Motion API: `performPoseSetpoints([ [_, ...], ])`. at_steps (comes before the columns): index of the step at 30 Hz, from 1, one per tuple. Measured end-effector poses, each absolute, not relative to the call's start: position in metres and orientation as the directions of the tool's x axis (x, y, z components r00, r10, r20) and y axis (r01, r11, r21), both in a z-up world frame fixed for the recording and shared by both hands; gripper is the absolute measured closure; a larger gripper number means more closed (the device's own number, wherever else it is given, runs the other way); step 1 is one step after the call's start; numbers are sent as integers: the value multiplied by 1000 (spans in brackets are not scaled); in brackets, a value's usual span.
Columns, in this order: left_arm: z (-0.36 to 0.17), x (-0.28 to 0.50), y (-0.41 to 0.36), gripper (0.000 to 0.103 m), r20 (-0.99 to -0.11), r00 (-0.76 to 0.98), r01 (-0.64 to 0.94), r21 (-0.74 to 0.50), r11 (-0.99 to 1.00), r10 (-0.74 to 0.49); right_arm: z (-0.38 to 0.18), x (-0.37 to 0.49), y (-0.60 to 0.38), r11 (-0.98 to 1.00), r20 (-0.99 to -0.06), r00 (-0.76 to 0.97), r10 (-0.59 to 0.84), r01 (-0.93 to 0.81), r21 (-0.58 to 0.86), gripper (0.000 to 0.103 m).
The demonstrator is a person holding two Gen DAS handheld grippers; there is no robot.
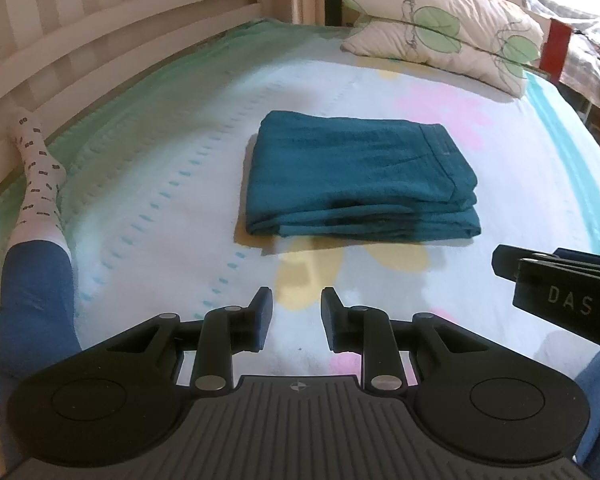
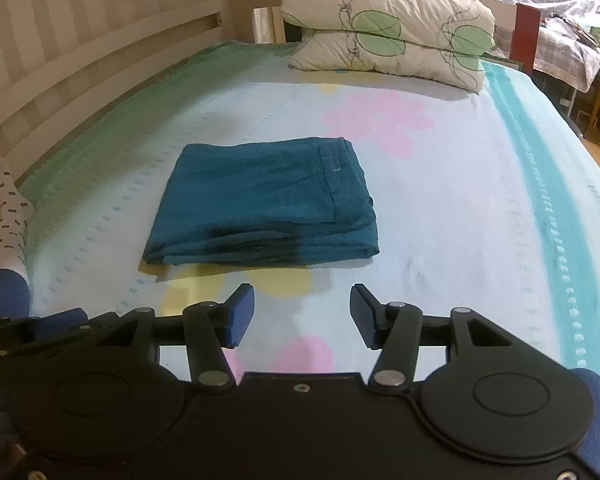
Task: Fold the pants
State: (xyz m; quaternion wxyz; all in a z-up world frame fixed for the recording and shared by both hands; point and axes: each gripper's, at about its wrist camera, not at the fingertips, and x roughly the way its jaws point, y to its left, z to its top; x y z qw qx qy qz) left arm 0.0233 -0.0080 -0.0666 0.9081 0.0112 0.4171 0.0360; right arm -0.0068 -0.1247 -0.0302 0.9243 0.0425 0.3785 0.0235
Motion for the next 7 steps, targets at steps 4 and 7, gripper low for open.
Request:
performPoseSetpoints([
  [4, -67, 23, -9, 77, -753, 655, -49, 48, 998, 69, -31, -6, -123, 995, -703, 708, 75, -9, 98, 44],
  [7, -67, 23, -11, 77, -749, 659, -42, 51, 998, 66, -31, -5, -123, 995, -705, 706, 73, -6, 97, 44],
])
